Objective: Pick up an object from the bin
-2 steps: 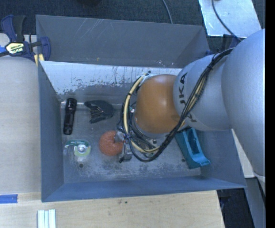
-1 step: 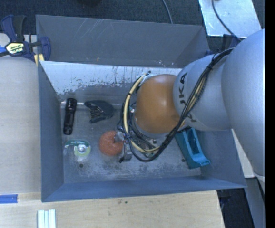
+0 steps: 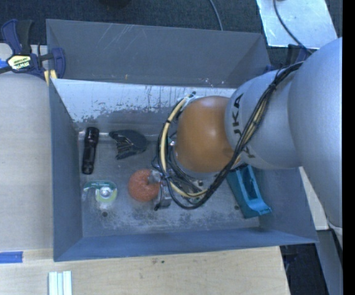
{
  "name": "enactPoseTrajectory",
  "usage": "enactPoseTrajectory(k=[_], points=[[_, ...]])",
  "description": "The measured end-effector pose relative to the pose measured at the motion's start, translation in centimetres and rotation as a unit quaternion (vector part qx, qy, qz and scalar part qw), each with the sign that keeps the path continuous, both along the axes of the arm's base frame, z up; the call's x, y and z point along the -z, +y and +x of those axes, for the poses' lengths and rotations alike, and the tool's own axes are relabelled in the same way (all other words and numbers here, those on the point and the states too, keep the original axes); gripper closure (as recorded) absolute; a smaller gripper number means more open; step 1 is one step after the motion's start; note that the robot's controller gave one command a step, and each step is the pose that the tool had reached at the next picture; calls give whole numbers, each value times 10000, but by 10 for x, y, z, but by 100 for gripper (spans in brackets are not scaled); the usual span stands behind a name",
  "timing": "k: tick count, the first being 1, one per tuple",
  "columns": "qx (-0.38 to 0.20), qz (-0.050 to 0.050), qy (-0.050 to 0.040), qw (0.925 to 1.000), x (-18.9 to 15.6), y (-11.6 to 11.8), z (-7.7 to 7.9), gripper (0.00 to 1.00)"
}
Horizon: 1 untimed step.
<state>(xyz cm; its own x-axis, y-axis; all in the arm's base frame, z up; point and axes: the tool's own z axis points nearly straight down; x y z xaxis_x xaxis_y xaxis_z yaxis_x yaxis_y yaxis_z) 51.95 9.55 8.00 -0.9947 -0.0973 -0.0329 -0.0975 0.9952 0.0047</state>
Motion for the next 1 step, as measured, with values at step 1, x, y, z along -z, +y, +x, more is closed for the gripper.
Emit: enactPoseTrajectory(k=[1], points=[[-849, -24, -65, 9964, 5, 22, 42, 100]])
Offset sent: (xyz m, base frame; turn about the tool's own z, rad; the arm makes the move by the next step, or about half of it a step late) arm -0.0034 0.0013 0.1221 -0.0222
